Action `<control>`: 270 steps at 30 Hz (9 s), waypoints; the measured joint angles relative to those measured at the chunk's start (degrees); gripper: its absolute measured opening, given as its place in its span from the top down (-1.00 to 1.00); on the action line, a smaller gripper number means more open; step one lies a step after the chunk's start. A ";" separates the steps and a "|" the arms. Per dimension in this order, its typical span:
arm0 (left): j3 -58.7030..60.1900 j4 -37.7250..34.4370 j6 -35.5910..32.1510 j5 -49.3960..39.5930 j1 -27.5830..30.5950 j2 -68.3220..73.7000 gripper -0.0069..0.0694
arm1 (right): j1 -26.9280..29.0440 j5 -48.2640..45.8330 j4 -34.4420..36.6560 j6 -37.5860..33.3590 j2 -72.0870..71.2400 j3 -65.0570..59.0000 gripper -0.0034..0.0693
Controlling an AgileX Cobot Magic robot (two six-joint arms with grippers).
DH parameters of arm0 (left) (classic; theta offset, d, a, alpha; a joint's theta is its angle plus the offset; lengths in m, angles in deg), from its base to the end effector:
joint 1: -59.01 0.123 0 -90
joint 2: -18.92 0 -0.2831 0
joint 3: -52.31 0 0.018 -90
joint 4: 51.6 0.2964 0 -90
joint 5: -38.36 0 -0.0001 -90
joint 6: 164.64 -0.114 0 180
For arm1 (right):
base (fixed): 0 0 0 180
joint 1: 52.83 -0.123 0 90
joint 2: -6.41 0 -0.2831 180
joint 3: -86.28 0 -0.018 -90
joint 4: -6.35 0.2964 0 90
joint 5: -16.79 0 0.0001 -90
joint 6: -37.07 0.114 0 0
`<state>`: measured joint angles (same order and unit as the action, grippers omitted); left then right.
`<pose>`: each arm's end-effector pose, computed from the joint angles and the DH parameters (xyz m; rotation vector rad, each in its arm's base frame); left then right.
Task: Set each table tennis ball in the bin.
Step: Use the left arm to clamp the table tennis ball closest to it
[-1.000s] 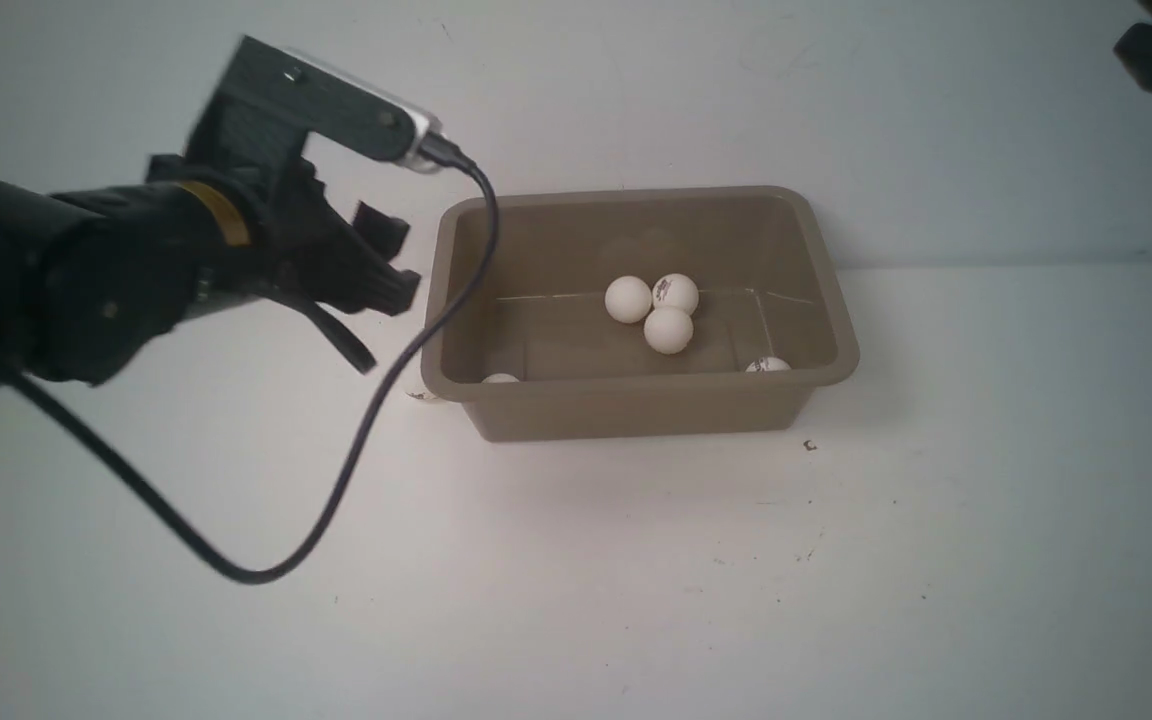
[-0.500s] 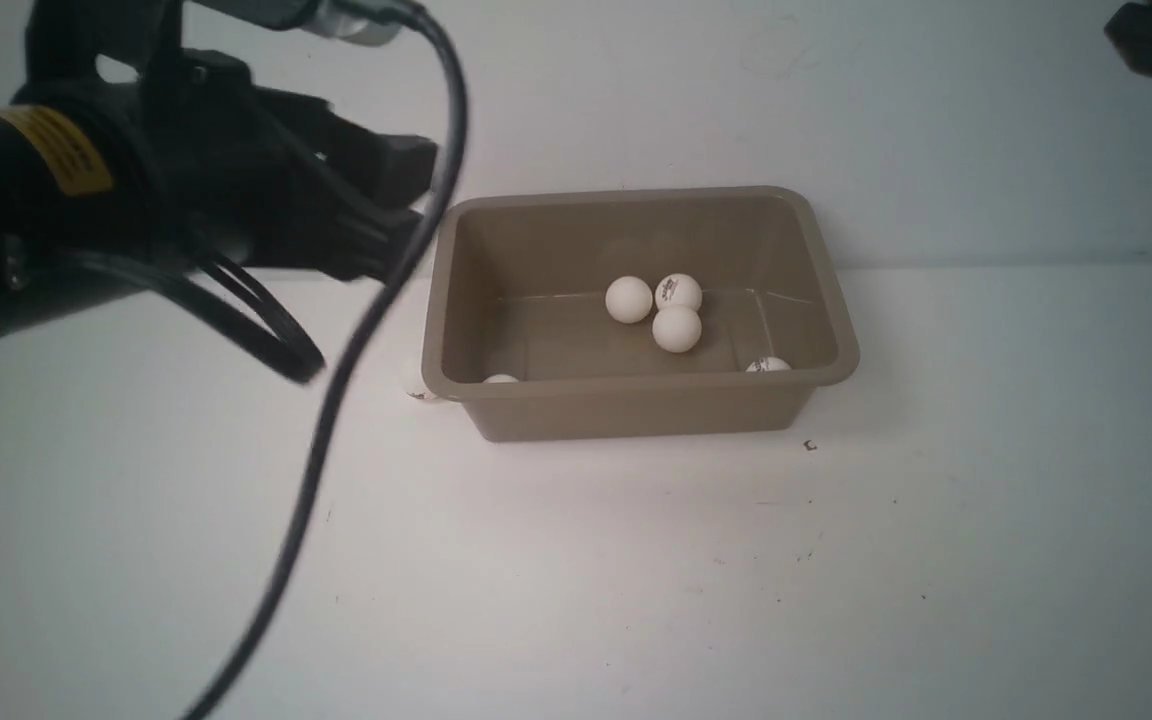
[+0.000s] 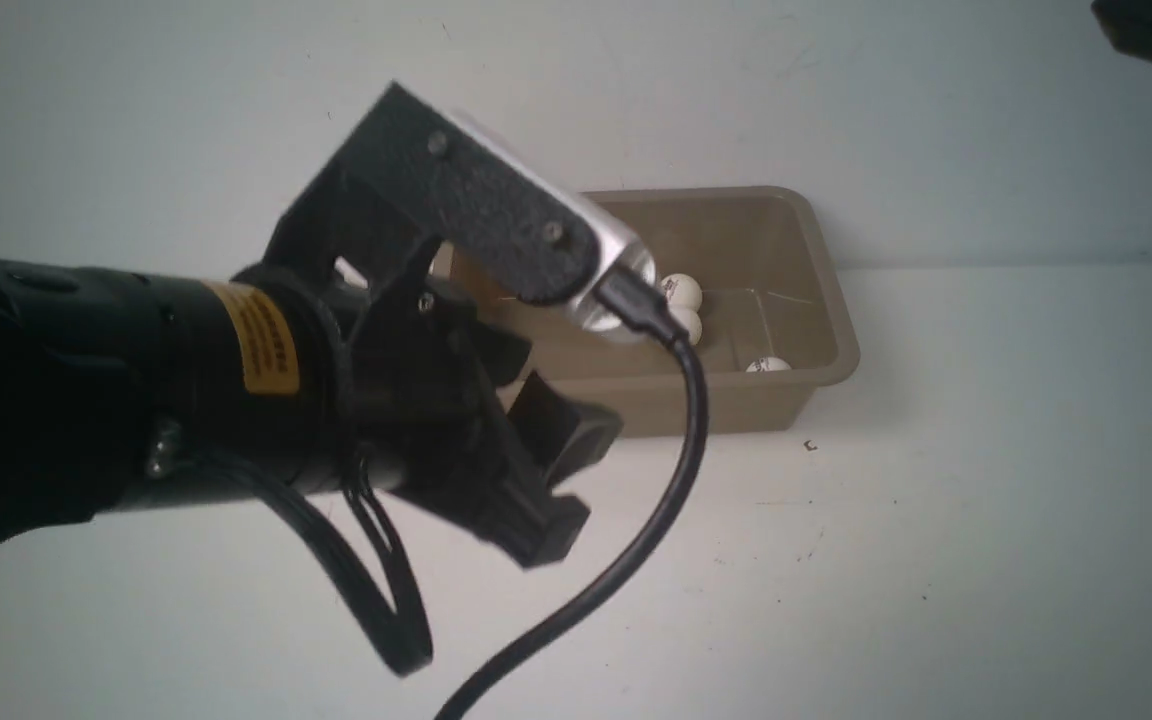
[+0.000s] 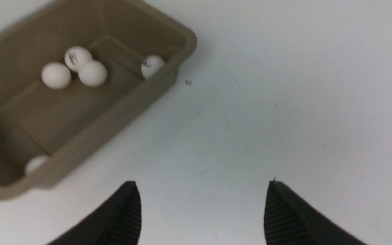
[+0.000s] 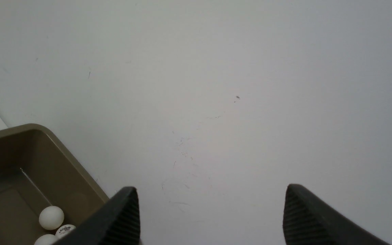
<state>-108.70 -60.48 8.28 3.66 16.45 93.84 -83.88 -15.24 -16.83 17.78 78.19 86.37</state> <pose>0.2233 -0.2187 0.3237 0.8698 2.1121 -0.4974 0.2662 0.1325 0.4796 -0.8949 1.5360 -0.2896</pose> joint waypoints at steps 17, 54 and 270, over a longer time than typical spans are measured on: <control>8.08 22.25 3.15 -4.85 5.02 -0.06 -0.33 | 0.00 1.57 5.86 3.87 0.00 0.00 -0.51; 10.54 -1.60 -2.84 20.99 20.89 19.21 -0.12 | 0.00 -2.08 5.46 4.54 0.00 0.00 -0.51; -20.29 -88.62 -132.62 -5.52 42.74 64.40 -0.08 | 0.00 -0.74 -1.08 7.31 0.00 0.00 -0.51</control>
<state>-128.99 -149.10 -124.34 -1.86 59.19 158.24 -83.88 -15.98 -17.91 25.08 78.19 86.37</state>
